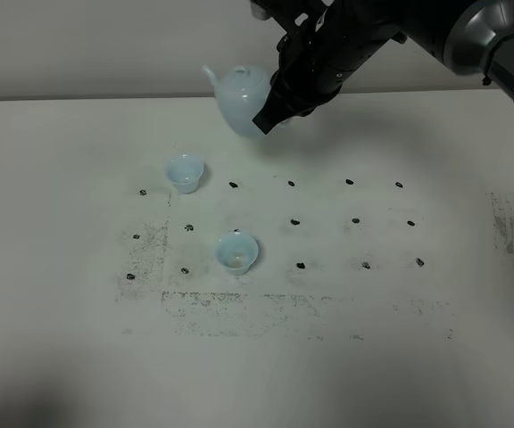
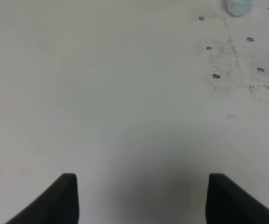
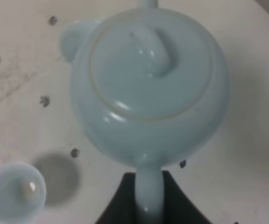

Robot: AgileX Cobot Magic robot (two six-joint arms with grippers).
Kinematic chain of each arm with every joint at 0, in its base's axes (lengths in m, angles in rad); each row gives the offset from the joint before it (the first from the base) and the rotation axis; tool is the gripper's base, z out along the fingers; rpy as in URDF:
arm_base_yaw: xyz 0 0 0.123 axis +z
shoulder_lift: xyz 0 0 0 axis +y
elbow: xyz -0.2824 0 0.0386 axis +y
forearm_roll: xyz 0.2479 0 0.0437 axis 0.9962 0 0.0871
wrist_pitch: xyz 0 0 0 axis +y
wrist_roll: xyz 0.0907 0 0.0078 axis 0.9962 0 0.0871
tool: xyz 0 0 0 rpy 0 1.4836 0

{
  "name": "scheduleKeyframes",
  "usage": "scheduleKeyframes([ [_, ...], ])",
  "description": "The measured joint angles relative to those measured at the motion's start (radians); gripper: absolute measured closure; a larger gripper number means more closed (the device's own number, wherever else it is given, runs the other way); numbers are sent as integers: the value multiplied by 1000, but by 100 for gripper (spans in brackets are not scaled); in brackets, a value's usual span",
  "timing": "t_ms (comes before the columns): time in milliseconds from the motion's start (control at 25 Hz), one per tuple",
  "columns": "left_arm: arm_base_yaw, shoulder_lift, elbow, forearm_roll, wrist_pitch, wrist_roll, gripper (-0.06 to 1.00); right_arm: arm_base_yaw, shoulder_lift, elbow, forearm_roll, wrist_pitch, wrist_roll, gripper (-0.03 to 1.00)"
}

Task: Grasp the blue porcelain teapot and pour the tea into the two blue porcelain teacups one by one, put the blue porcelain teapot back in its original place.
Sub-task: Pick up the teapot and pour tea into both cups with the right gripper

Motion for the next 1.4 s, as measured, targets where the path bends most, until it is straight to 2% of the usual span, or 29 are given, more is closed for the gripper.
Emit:
scheduleKeyframes([
  [360,0,0,0,0,0,0,39,-12,22,0,9,2,-309,89],
  [600,0,0,0,0,0,0,39,-12,68,0,14,-76,-476,89],
  [1000,0,0,0,0,0,0,39,-12,123,0,14,-186,-635,89],
  [1400,0,0,0,0,0,0,39,-12,154,0,-35,-247,-796,89],
])
